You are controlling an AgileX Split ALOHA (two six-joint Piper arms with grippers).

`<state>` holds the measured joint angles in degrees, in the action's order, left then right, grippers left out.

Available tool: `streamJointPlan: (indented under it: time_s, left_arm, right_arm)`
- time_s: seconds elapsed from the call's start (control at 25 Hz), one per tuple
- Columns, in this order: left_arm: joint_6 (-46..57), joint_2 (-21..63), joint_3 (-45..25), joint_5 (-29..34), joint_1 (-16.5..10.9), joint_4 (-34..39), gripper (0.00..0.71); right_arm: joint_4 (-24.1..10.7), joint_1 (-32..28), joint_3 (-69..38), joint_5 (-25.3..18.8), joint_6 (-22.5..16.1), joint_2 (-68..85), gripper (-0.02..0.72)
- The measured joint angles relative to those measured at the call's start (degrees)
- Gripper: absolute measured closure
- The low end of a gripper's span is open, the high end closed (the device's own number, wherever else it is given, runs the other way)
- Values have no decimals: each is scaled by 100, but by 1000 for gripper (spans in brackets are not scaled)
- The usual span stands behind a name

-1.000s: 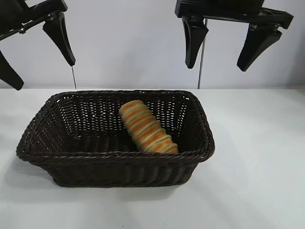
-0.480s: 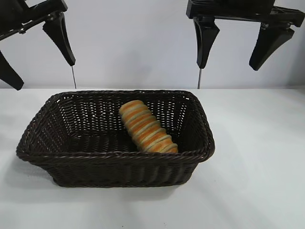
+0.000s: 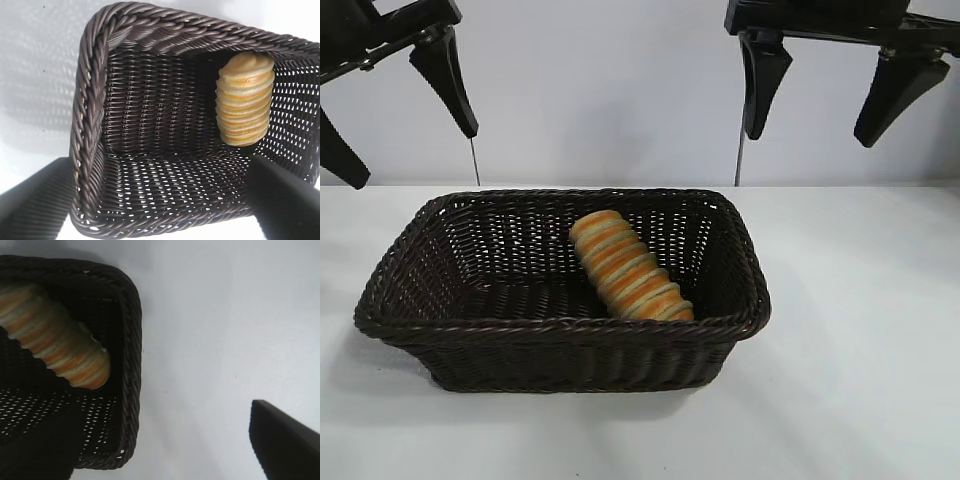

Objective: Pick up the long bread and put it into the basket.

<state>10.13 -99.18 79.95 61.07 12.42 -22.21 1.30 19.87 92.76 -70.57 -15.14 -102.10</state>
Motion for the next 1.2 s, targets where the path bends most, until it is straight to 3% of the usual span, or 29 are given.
streamJointPlan:
  time_s: [0.48,1.2]
  left_arm:
    - [0,0,0,0,0,0,42]
    - [0,0,0,0,0,0,42]
  right_arm:
    - [218,0,0,244,-21,0,59]
    - [323,0,-6,273,-21,-165,59]
